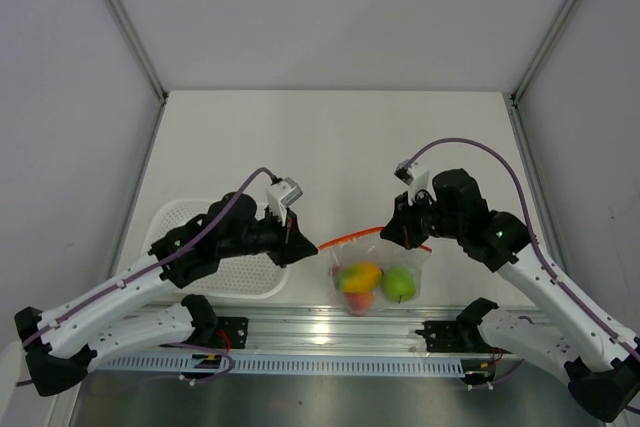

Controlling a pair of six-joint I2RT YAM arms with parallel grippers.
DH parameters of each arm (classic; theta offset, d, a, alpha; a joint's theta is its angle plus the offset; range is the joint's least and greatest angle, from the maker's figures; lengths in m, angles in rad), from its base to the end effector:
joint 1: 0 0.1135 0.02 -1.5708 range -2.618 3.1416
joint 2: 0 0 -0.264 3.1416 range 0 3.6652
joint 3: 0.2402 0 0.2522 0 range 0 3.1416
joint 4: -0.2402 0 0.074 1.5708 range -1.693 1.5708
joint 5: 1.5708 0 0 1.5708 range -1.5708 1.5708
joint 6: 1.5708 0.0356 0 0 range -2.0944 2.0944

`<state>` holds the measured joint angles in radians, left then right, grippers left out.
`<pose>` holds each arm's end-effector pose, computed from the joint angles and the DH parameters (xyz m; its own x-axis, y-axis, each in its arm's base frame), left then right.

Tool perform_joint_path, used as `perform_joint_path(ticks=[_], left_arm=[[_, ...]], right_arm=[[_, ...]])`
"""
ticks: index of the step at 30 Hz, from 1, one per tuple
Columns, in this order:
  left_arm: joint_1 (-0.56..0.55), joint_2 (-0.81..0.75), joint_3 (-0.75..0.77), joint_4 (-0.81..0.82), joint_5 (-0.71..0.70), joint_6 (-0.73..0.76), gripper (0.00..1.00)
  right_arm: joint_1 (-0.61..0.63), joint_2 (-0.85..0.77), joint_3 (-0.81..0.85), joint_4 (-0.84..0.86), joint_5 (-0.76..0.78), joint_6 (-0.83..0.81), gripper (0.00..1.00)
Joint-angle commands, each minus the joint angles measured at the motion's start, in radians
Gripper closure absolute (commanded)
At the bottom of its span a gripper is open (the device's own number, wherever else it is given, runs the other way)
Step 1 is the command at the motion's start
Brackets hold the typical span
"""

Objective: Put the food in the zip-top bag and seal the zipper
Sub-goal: Zip the zipper food storage bag at the center of the board, then place the zipper food storage bag at the center of the board.

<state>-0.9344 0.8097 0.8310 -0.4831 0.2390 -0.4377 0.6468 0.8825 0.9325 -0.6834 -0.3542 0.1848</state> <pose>0.0995 -0.1488 0.3215 -0.6244 0.1521 -0.7662 0.7096 0.5205 -0.4750 0.1366 0.1186 0.3260 -0.6092 -0.2440 -0.7546 -0.6881 0.6357 0.3499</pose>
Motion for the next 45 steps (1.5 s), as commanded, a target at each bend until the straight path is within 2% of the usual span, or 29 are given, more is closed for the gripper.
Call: perform_joint_path(ticks=[1, 9, 11, 12, 13, 15, 16, 18, 19, 28, 37, 41, 45], left_arm=[[0.023, -0.029, -0.01, -0.018, 0.005, -0.015, 0.99], [0.04, -0.03, -0.015, -0.011, 0.019, -0.01, 1.0], [0.043, -0.026, -0.016, -0.009, 0.026, -0.009, 0.96], [0.045, -0.021, -0.015, -0.006, 0.029, -0.009, 0.9], [0.045, -0.017, -0.013, -0.005, 0.031, -0.009, 0.69], [0.043, -0.017, -0.013, 0.001, 0.034, -0.01, 0.49], [0.045, -0.02, -0.015, 0.003, 0.031, -0.012, 0.26], [0.045, -0.024, -0.012, 0.001, 0.014, -0.015, 0.05], [0.045, -0.024, -0.009, -0.002, 0.005, -0.015, 0.01], [0.045, -0.095, 0.031, -0.046, -0.124, -0.029, 0.01], [0.045, -0.159, -0.039, -0.025, -0.083, -0.055, 0.01], [0.045, -0.19, -0.081, -0.003, -0.061, -0.081, 0.01], [0.045, -0.216, -0.111, 0.008, -0.034, -0.105, 0.0]], right_arm=[[-0.022, 0.013, -0.003, -0.002, 0.046, 0.002, 1.0], [-0.038, 0.021, -0.004, 0.002, 0.029, -0.002, 1.0], [-0.038, 0.019, -0.004, 0.008, 0.018, -0.002, 1.0], [-0.038, 0.019, -0.004, 0.013, 0.017, -0.001, 1.0], [-0.038, 0.019, -0.004, 0.018, 0.012, 0.001, 1.0], [-0.038, 0.024, -0.004, 0.028, -0.003, 0.005, 1.0], [-0.038, 0.027, -0.003, 0.033, -0.009, 0.007, 1.0], [-0.038, 0.039, 0.002, 0.042, -0.012, 0.011, 1.0], [-0.038, 0.045, 0.003, 0.045, -0.014, 0.012, 1.0], [-0.053, 0.157, 0.063, 0.065, 0.055, 0.044, 1.0], [-0.171, 0.294, 0.114, 0.14, 0.147, 0.091, 1.0], [-0.214, 0.392, 0.155, 0.202, 0.249, 0.084, 1.0], [-0.272, 0.505, 0.215, 0.229, 0.239, 0.076, 1.0]])
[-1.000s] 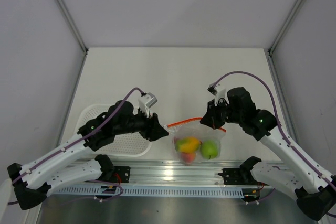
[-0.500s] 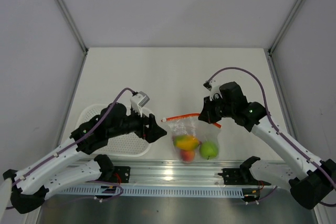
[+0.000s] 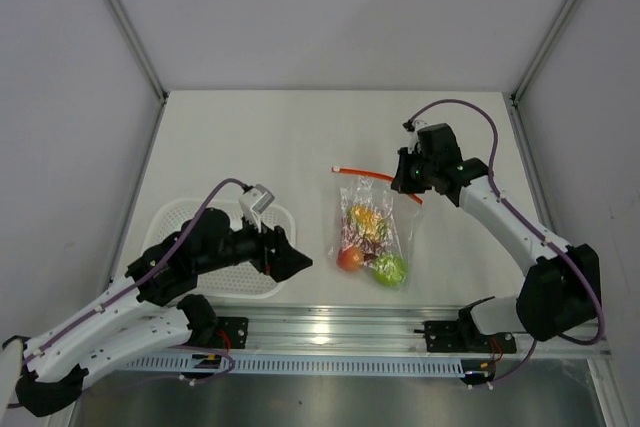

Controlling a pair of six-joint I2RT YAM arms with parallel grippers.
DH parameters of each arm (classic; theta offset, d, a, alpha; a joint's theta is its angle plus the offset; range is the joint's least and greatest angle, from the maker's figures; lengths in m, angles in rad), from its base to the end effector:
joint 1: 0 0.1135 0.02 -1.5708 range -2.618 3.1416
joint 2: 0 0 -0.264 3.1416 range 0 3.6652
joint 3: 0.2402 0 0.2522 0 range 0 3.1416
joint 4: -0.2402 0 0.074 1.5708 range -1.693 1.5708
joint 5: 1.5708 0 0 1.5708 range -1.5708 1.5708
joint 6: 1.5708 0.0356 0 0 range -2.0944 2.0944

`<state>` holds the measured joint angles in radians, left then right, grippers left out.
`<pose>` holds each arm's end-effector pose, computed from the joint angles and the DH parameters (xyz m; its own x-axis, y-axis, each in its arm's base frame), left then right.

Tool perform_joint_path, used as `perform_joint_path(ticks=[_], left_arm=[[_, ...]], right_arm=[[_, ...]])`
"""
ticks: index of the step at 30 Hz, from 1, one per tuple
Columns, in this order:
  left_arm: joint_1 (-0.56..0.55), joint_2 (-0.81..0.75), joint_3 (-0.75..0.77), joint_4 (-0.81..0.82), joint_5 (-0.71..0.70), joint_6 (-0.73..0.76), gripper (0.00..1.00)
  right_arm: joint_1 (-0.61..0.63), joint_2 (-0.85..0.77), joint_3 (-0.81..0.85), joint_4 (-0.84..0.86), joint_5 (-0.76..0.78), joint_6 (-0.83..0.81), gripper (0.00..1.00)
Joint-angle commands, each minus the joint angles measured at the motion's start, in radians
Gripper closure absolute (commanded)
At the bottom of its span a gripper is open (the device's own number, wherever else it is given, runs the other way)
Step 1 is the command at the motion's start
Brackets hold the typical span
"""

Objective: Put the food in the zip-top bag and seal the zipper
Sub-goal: Place the zipper food storage bag at the center of the board.

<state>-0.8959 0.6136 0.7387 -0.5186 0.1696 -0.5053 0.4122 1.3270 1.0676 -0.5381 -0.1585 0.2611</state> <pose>0.0831 -0.1134 0.3138 -0.6293 0.0228 -0.7768 0.6427 0.5773 -0.5037 0.2586 0.1192 0.2867 -0.7616 -0.0548 -0.6457 -0.3105 0.9054 0.2894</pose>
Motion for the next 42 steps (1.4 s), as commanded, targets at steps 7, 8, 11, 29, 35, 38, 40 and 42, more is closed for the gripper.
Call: perform_joint_path(ticks=[7, 8, 11, 29, 35, 38, 40, 42], left_arm=[[0.006, -0.095, -0.054, 0.022, 0.045, -0.062, 0.0], [0.006, -0.107, -0.062, 0.02, 0.045, -0.068, 0.01], [0.006, -0.127, -0.074, 0.015, 0.047, -0.082, 0.01], [0.006, -0.14, -0.12, 0.014, 0.025, -0.119, 0.01], [0.006, -0.132, -0.116, 0.008, 0.013, -0.108, 0.01], [0.006, -0.133, -0.121, 0.009, 0.013, -0.107, 0.01], [0.008, -0.132, -0.122, 0.015, 0.015, -0.108, 0.01], [0.008, -0.124, -0.125, 0.017, 0.013, -0.11, 0.0]], right_arm=[[-0.153, 0.231, 0.176, 0.136, 0.016, -0.006, 1.0], [-0.164, 0.256, 0.19, 0.138, 0.013, -0.006, 1.0], [-0.203, 0.342, 0.245, 0.145, -0.009, 0.0, 1.0], [-0.224, 0.523, 0.328, 0.15, -0.004, 0.029, 0.82], [-0.224, 0.473, 0.315, 0.113, 0.02, -0.019, 0.51], [-0.223, 0.42, 0.29, 0.109, 0.028, -0.023, 0.42], [-0.22, 0.374, 0.267, 0.107, 0.037, -0.017, 0.41], [-0.219, 0.329, 0.244, 0.105, 0.039, -0.014, 0.26]])
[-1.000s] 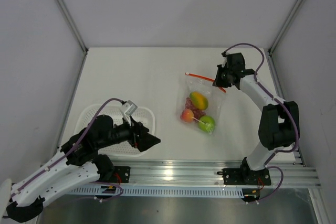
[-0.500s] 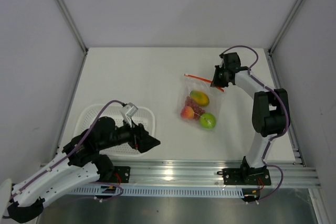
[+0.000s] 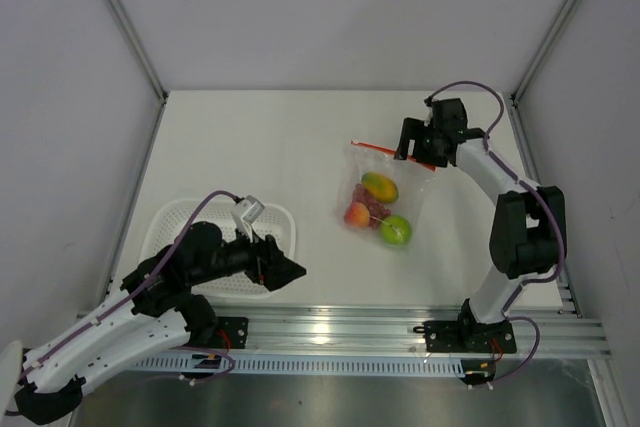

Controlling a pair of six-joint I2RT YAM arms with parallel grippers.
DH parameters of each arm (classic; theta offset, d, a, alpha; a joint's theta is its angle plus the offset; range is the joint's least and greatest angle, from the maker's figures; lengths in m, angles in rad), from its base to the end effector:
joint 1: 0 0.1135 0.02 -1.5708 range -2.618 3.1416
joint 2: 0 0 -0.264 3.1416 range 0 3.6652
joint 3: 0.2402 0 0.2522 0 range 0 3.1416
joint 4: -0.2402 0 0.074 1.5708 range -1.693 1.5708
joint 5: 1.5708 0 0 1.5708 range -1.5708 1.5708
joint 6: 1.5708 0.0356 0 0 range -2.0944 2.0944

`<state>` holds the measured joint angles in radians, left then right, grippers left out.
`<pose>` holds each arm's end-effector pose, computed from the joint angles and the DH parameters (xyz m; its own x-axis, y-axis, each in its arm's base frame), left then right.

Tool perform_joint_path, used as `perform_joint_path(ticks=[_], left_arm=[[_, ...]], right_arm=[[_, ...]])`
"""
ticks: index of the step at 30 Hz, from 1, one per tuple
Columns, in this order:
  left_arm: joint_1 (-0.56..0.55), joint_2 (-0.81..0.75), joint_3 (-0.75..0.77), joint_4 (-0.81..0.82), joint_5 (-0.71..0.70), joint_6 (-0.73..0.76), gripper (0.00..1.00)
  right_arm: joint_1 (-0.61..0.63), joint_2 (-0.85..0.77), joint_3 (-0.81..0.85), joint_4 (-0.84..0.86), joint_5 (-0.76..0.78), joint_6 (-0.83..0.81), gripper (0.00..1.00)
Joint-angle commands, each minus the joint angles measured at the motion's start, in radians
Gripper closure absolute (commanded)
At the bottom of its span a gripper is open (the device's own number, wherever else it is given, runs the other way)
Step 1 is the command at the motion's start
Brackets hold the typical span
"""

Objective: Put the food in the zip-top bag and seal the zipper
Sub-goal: Place the zipper food storage bag at the center of the board, then reset both arms

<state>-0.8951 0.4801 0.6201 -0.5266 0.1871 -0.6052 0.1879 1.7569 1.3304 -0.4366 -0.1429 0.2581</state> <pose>0.0705 -0.0985 0.2879 -0.6914 -0.0312 -0.7218 0.5849 0.5622 -0.5846 0.3799 0.0774 0.2432 -0.7922 0.1066 -0.6009 -0.0762 0.9597 0.2706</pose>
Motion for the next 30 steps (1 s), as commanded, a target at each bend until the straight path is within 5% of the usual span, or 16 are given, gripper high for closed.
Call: perform_joint_path(ticks=[1, 20, 30], left_arm=[[0.008, 0.012, -0.01, 0.027, -0.003, -0.011, 0.0], [0.156, 0.087, 0.015, 0.111, 0.098, 0.042, 0.0], [0.281, 0.112, -0.071, 0.324, 0.251, -0.053, 0.0]], right_arm=[[0.007, -0.117, -0.026, -0.001, 0.026, -0.01, 0.01], [0.211, -0.69, -0.365, -0.142, 0.253, 0.116, 0.01], [0.337, -0.987, -0.591, -0.192, 0.317, 0.286, 0.01]])
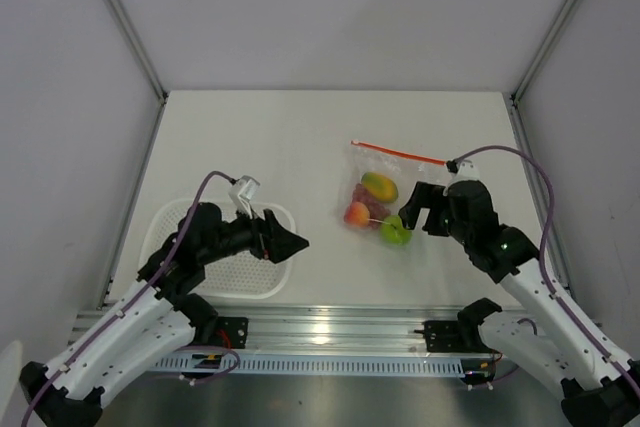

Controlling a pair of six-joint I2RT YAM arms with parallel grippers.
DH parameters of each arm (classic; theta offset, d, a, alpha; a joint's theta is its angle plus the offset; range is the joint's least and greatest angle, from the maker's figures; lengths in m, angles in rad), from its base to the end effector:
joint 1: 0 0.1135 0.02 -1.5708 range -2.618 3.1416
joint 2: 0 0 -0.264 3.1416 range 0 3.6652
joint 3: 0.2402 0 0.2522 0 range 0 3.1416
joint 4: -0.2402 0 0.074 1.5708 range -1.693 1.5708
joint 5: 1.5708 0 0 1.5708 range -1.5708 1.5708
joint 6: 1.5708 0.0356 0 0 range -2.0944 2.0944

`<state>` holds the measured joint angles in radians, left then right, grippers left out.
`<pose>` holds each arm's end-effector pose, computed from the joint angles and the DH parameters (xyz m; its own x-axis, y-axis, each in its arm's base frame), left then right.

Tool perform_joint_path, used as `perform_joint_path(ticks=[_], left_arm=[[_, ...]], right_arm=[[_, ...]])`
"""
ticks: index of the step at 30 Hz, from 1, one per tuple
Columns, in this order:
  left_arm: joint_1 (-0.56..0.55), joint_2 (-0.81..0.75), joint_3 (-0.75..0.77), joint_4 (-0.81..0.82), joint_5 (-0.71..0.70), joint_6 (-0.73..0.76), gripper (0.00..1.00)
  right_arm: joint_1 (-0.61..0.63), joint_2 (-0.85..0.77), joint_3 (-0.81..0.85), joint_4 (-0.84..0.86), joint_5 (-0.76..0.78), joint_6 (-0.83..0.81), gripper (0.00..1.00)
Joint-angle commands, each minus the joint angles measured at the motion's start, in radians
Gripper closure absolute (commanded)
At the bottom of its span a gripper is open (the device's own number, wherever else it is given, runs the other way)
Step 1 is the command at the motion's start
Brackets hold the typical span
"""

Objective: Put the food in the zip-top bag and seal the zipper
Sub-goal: Reset both arms

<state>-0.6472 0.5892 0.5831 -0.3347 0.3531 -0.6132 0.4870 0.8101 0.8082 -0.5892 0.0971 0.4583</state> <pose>0.1099 -0.0985 0.2828 -0.6933 -0.1529 -0.7043 0.5219 0.5674 -0.6369 0.1553 0.0783 0.3033 -0.6163 0.1719 -0.7685 -0.1360 0.9380 0.3189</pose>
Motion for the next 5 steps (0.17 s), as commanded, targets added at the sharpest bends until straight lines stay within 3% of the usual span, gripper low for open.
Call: perform_joint_path(ticks=[1, 5], left_arm=[[0.052, -0.002, -0.055, 0.157, 0.113, -0.071, 0.0], [0.083, -0.02, -0.127, 0.302, 0.196, -0.135, 0.0]], right_arm=[[0.05, -0.057, -0.09, -0.04, 0.09, 0.121, 0.01], [0.111, -0.15, -0.164, -0.003, 0.078, 0.172, 0.01]])
